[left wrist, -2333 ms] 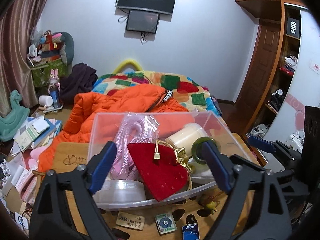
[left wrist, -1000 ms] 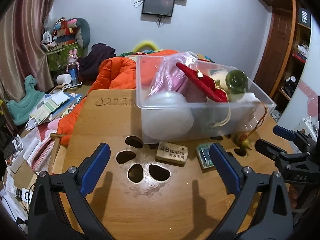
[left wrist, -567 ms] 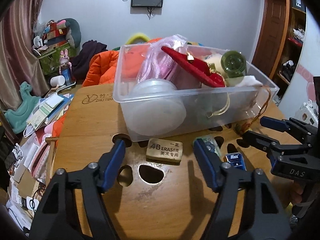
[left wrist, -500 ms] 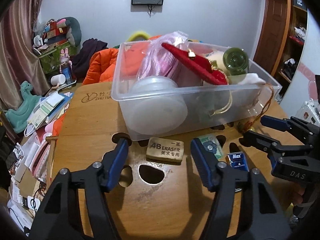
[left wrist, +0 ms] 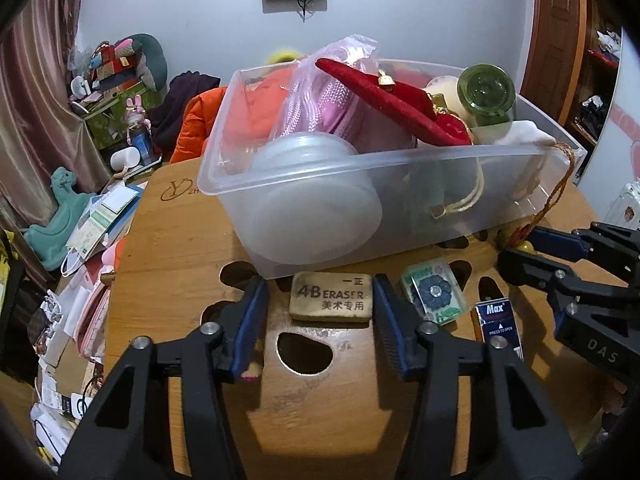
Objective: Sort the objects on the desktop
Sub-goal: 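Grasp the beige eraser with the left tool while the right tool grasps the yellow gourd pendant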
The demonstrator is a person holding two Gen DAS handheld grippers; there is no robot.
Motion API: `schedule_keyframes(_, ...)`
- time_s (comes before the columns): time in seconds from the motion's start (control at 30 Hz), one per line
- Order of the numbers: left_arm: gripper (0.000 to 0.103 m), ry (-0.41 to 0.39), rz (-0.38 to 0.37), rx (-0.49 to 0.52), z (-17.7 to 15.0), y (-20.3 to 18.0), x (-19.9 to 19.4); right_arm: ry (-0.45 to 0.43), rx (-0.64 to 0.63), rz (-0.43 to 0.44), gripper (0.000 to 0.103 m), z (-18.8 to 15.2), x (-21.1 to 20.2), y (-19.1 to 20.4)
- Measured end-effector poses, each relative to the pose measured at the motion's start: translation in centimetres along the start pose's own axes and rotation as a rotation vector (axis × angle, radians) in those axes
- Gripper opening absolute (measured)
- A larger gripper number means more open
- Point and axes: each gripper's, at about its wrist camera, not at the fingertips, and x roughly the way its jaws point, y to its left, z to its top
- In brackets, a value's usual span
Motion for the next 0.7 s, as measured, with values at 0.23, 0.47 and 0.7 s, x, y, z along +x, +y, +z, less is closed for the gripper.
schedule_keyframes(0.23, 0.039, -0.012, 0.018, 0.007, -0.4, -0.2, -0.4, -0.022, 0.043, 0.019, 0.015, -0.1, -0.5, -1.0)
schedule_keyframes(0.47, 0.039, -0.020, -0.029, -0.048, -1.1, 0.5, -1.0, -0.049, 0.080, 0.056, 0.015, -0.8, -2.1, -1.7)
schedule_keyframes(0.7, 0.039, -0.053, -0.041, -0.073, -1.8, 0.6, -2.6, -0.102, 0.127, 0.125, 0.015, -1.0, -4.6, -2.4)
